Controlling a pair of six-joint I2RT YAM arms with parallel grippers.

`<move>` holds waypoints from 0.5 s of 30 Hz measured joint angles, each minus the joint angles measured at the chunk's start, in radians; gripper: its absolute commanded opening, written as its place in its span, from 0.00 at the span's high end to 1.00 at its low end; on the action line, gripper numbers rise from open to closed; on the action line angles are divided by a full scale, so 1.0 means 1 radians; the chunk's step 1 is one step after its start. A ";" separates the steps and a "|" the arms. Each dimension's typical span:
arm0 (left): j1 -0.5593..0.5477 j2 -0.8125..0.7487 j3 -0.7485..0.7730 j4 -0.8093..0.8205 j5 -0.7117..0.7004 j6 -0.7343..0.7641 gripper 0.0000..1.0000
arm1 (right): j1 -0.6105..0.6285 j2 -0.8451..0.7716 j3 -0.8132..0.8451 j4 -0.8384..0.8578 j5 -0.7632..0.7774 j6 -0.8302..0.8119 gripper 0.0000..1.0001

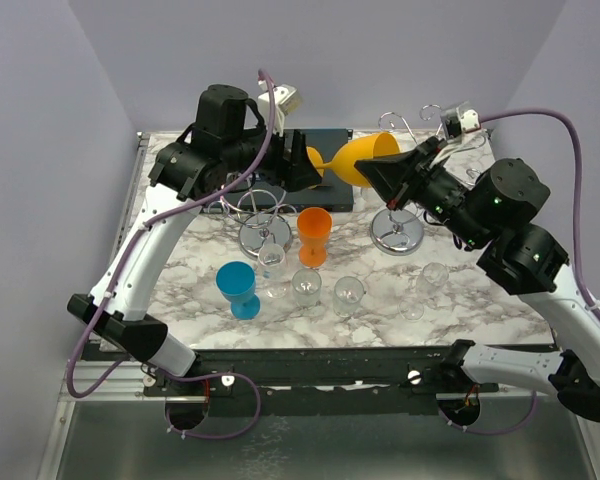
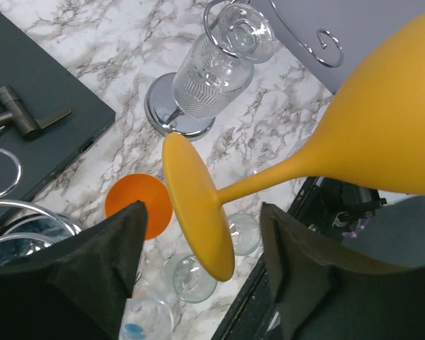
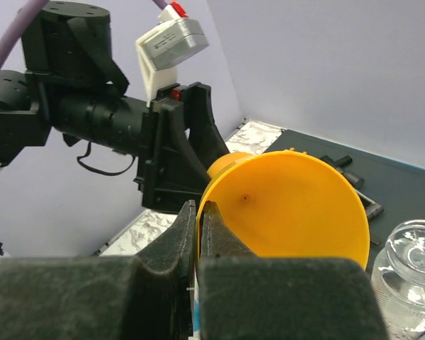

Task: Place the wine glass upside down on the wine glass rack
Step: Turn the wine glass upside down at the wine rack.

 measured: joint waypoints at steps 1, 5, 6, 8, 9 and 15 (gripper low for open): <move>0.000 0.010 0.006 0.003 0.006 -0.002 0.55 | 0.000 -0.002 -0.006 0.008 -0.005 0.005 0.99; 0.004 0.016 0.012 0.007 0.022 0.002 0.87 | 0.000 -0.013 -0.037 0.039 -0.018 0.016 0.90; 0.004 0.016 0.014 0.009 0.025 0.006 0.92 | 0.000 -0.015 -0.042 0.042 -0.019 0.016 0.80; 0.004 0.016 0.017 0.018 0.025 -0.001 0.97 | 0.000 -0.018 -0.048 0.035 -0.023 0.019 0.59; 0.006 0.016 0.022 0.027 0.022 0.000 0.98 | 0.000 -0.021 -0.050 0.029 -0.028 0.024 0.46; 0.013 0.014 0.069 0.045 -0.032 0.091 1.00 | 0.002 -0.038 -0.053 -0.064 -0.028 0.034 0.00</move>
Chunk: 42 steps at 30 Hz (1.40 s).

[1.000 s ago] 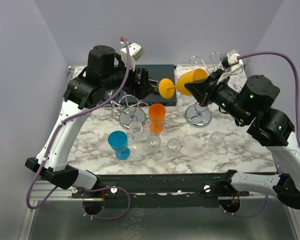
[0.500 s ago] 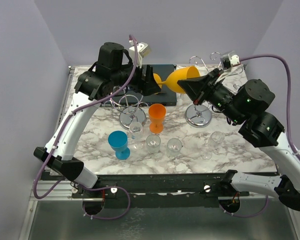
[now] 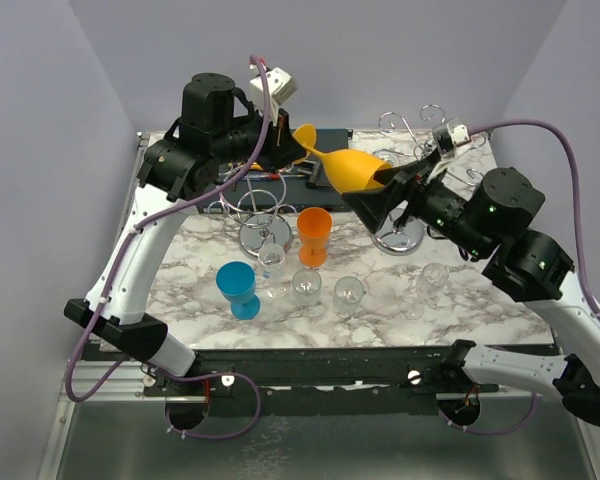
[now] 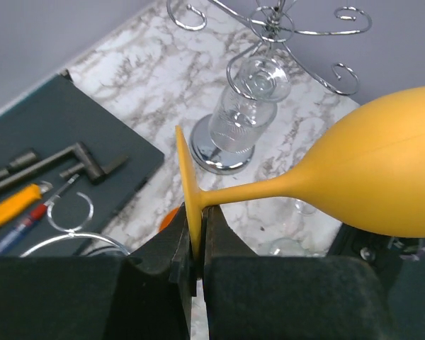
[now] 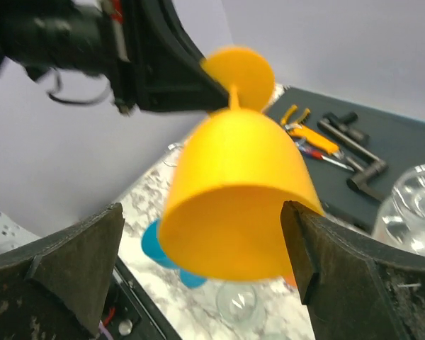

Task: Place the wine glass upside down on the wine glass rack
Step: Turn the wine glass upside down at the wine rack.

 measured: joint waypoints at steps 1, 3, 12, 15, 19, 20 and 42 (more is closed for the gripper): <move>0.000 0.000 0.013 0.001 -0.010 0.032 1.00 | 0.000 -0.006 0.001 -0.024 0.007 -0.002 0.00; -0.001 -0.003 0.035 0.006 -0.028 0.101 1.00 | 0.000 -0.022 0.010 -0.101 0.040 -0.008 0.00; -0.018 -0.092 0.017 0.068 -0.054 0.408 1.00 | 0.000 -0.089 0.069 -0.352 0.332 -0.027 0.00; -0.046 -0.137 -0.029 0.083 -0.055 0.513 1.00 | 0.000 -0.069 0.089 -0.391 0.460 -0.028 0.00; -0.179 -0.198 -0.111 0.108 -0.090 0.705 1.00 | 0.000 0.013 0.120 -0.417 0.632 -0.048 0.00; -0.216 -0.204 -0.122 0.111 -0.096 0.740 1.00 | 0.000 0.037 0.135 -0.415 0.665 -0.058 0.00; -0.755 -0.068 -0.325 0.356 -0.340 1.439 1.00 | -0.055 0.254 0.416 0.269 0.970 -0.667 0.00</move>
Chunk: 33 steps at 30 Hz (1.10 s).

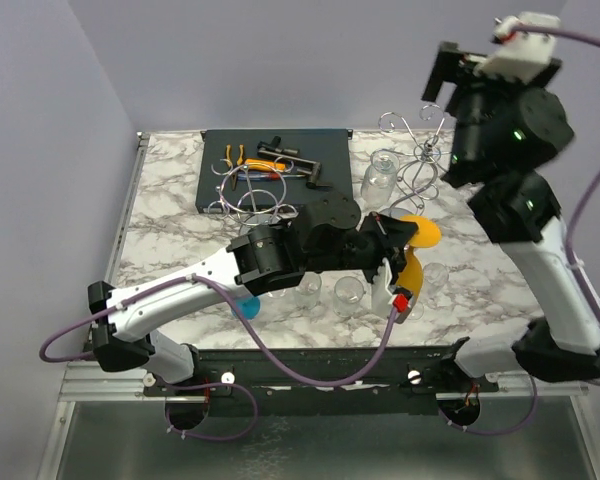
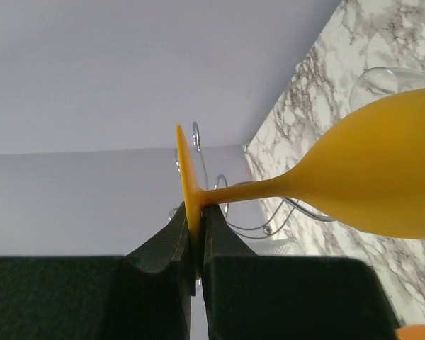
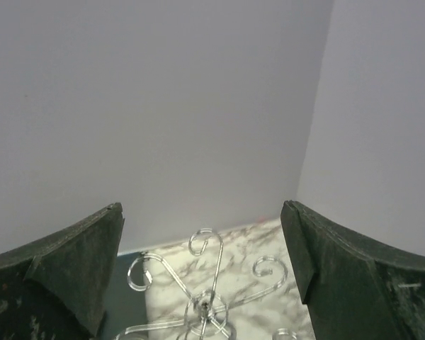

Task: Place the wine glass upside down on the wine glass rack
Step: Turn the wine glass upside down at the wine rack.

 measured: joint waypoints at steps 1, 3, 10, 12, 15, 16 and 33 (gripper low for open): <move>-0.001 0.010 0.001 0.016 -0.005 0.008 1.00 | -0.039 0.068 0.081 -0.046 -0.035 0.012 0.00; -0.002 0.027 0.006 0.042 -0.013 0.017 1.00 | -0.121 0.193 0.219 -0.148 -0.127 0.061 0.00; -0.003 0.118 0.070 0.106 -0.047 0.047 1.00 | -0.430 0.393 0.379 -0.422 -0.422 0.235 0.00; -0.003 0.164 0.119 0.122 -0.058 0.054 1.00 | -0.504 0.393 0.372 -0.460 -0.490 0.289 0.00; 0.001 0.219 0.173 0.137 -0.073 0.068 1.00 | -0.581 0.328 0.274 -0.449 -0.550 0.347 0.00; 0.006 0.232 0.185 0.140 -0.074 0.071 1.00 | -0.593 0.298 0.234 -0.447 -0.564 0.359 0.00; 0.121 0.464 0.425 0.114 -0.083 0.151 1.00 | -0.609 0.080 0.081 -0.294 -0.612 0.403 0.00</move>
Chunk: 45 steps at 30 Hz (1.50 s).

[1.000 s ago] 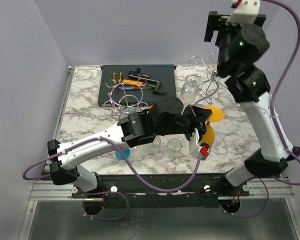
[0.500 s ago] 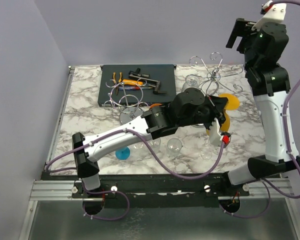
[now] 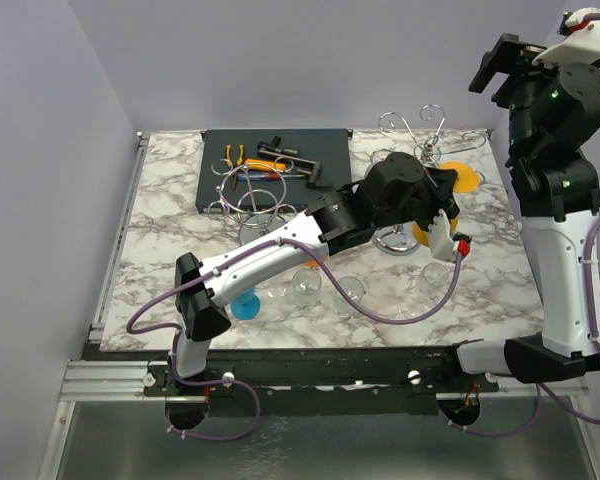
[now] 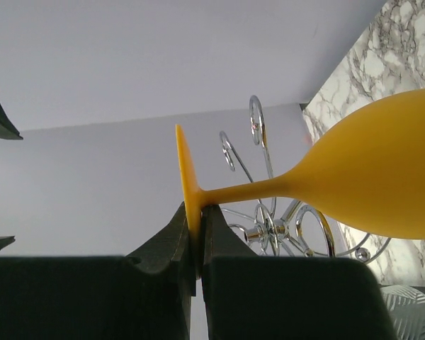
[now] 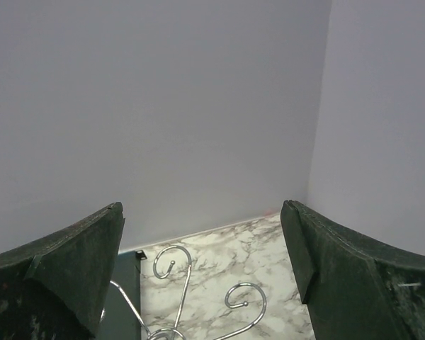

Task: Place the wine glass upside down on the wine glass rack
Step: Turn the wine glass upside down at the wine rack.

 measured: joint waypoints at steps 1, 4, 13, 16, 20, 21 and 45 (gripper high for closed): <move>0.000 0.006 0.006 -0.003 0.000 0.004 1.00 | 0.000 -0.007 -0.013 0.006 0.000 -0.002 0.00; 0.000 0.021 0.013 -0.004 0.000 0.014 1.00 | 0.000 -0.020 -0.040 0.013 0.000 -0.003 0.00; 0.012 0.051 0.034 -0.030 -0.018 0.029 1.00 | 0.000 -0.029 -0.055 0.029 0.000 -0.003 0.00; 0.021 0.066 0.067 -0.058 -0.027 0.031 1.00 | -0.002 -0.038 -0.068 0.033 0.000 -0.003 0.00; 0.038 0.072 0.090 -0.078 -0.028 0.030 1.00 | -0.002 -0.048 -0.087 0.035 0.000 -0.003 0.00; 0.041 0.072 0.090 -0.079 -0.028 0.030 1.00 | -0.002 -0.049 -0.092 0.035 0.000 -0.003 0.00; 0.085 0.053 0.048 -0.110 -0.092 0.009 1.00 | -0.002 -0.065 -0.116 0.034 0.000 -0.003 0.00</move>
